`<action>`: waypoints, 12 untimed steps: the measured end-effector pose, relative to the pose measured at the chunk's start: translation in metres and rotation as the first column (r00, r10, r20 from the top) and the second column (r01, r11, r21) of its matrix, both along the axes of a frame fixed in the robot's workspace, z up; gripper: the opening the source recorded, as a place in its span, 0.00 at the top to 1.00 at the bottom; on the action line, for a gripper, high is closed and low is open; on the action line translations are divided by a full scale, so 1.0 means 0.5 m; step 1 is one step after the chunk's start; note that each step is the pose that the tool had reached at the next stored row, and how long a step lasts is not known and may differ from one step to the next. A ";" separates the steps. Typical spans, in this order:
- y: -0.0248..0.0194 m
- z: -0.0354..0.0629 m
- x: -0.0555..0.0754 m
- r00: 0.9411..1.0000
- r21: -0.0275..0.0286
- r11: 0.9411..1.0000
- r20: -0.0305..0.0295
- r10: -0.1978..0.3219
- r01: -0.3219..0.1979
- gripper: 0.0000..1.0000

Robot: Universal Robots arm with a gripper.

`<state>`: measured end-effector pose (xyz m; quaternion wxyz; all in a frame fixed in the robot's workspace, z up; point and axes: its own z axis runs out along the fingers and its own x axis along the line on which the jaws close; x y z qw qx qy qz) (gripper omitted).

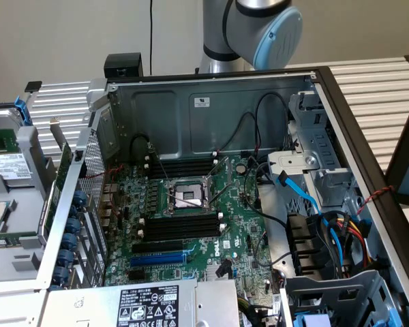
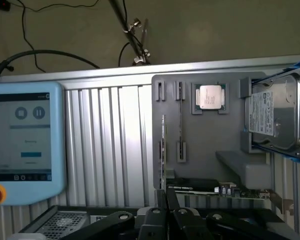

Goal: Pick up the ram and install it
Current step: 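Pick up the ram and move it above insertion slot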

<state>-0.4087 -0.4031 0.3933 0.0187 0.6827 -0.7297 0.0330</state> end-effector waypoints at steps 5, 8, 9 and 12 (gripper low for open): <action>-0.0001 0.000 0.036 1.000 0.000 1.000 0.000 0.000 0.000 0.88; 0.0000 0.000 0.058 1.000 0.000 1.000 0.000 0.000 0.000 0.88; 0.0000 0.001 0.063 1.000 0.000 1.000 0.000 0.000 0.000 0.88; -0.0001 0.002 0.082 1.000 0.000 1.000 0.000 0.000 0.000 0.88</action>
